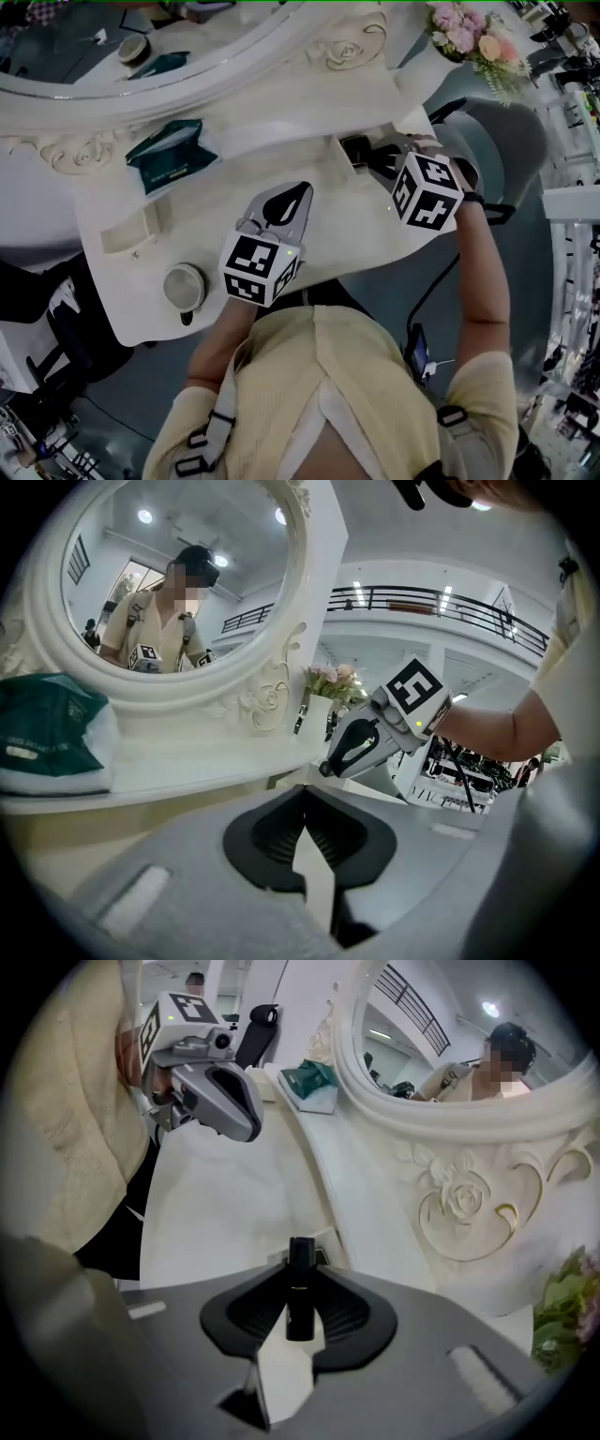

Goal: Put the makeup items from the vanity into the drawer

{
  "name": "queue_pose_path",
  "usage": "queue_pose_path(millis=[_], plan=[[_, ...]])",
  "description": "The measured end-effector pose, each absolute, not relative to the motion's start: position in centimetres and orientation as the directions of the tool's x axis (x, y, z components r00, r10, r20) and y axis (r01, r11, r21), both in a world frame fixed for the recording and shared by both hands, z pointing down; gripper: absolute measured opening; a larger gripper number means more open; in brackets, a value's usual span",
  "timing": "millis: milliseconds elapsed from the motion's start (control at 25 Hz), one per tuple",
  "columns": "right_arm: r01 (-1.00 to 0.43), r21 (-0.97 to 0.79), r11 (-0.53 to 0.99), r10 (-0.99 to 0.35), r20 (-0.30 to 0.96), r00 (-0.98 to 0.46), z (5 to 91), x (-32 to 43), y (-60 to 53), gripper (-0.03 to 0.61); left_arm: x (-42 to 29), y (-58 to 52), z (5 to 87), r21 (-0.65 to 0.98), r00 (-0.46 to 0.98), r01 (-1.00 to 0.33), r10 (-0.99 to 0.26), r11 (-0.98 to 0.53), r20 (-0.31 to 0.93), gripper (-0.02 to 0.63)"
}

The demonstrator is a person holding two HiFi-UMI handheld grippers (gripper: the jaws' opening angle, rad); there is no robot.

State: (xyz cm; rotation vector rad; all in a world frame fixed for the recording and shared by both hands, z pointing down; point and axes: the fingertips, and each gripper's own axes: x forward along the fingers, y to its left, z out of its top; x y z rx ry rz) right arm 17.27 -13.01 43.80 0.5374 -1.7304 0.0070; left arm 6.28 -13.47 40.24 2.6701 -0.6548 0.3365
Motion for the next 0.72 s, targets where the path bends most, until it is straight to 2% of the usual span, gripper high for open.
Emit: queue_pose_path(millis=[240,720], plan=[[-0.438,0.239,0.867,-0.321,0.939,-0.121,45.7,19.4,-15.3,0.098,8.4,-13.1,41.2,0.298,0.878,-0.447,-0.35,-0.843,0.326,-0.002],[-0.419,0.124,0.899,-0.19,0.975,-0.118,49.8,18.1,-16.6,0.098,9.0,-14.0,42.5,0.31,0.871,-0.456,-0.348,-0.834,0.346,-0.002]])
